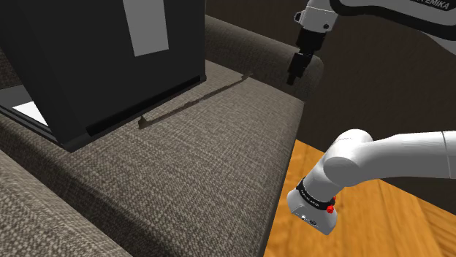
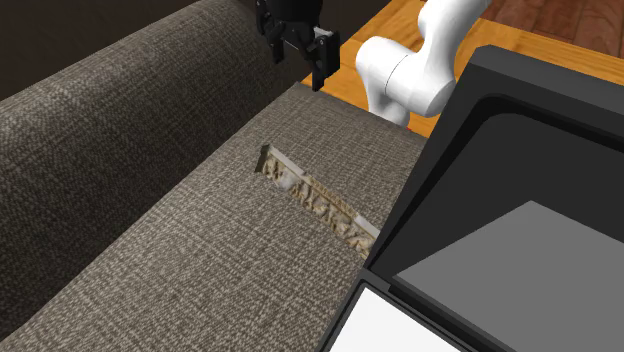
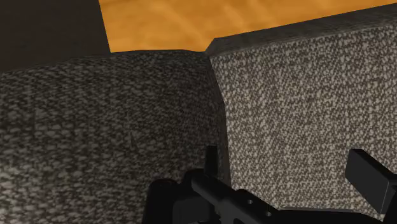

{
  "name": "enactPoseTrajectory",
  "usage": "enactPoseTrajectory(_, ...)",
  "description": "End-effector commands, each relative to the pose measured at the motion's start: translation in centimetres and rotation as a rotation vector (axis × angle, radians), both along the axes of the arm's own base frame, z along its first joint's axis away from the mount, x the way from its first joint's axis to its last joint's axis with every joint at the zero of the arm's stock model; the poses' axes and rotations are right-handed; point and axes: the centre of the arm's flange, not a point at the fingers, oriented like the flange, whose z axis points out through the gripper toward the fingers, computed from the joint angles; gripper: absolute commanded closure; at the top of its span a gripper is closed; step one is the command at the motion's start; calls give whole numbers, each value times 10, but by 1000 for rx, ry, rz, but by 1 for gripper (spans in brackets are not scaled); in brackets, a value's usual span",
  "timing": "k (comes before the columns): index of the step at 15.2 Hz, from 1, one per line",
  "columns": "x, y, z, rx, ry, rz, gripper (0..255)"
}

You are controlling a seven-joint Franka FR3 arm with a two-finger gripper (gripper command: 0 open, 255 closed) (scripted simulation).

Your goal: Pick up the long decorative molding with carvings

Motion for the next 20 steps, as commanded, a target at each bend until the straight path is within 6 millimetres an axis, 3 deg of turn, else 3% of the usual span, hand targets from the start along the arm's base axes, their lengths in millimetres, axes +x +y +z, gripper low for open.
enactPoseTrajectory(1, 0, 0, 0, 0, 0, 0, 0)
enactPoseTrajectory(6, 37, 48, 5, -79, -78, 304, 0)
enactPoseTrajectory(11, 57, 106, 8, -157, -156, 609, 0)
enactPoseTrajectory(15, 61, 155, 7, -220, -218, 852, 0)
enactPoseTrajectory(20, 48, 214, 2, -299, -296, 1157, 0)
